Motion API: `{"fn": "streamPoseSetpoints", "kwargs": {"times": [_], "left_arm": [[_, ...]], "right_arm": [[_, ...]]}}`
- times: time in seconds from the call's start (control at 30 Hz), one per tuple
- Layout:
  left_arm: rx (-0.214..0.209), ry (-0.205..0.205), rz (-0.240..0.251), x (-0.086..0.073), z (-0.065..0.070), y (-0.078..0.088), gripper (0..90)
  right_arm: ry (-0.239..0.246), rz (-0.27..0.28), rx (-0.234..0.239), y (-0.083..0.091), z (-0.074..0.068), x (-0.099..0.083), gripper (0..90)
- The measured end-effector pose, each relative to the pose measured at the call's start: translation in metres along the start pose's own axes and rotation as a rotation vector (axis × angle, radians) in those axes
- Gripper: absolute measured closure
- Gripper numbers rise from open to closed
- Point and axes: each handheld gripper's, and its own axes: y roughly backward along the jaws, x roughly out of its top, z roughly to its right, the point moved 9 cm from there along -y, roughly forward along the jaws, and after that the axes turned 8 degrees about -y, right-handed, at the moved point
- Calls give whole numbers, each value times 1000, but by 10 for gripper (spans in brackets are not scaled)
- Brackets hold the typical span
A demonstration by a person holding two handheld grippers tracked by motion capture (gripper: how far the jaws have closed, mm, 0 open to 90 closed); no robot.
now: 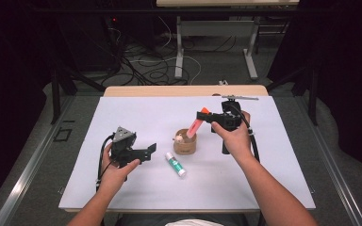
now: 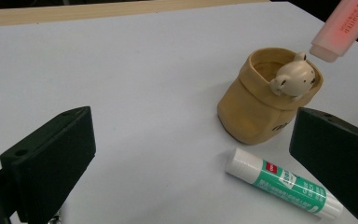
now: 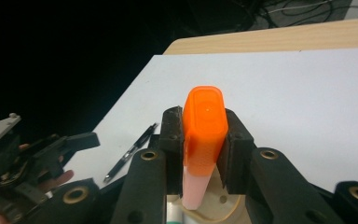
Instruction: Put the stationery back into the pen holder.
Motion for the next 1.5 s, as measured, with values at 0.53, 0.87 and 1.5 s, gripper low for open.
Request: {"fn": "streamPoseSetpoints", "kwargs": {"times": [0.53,0.87,1.5], "left_arm": [[24,34,-19,-7,-7,-4,4],[23,31,-25,-9,-7,-5,6],[26,31,-28,-10,-6,-7,7]], "right_arm": [[154,-46,-97,-32,8,-11,748],[242,-78,-141,-48,12,-22,748],[306,-140,-175,-64,27,-43,746]]}}
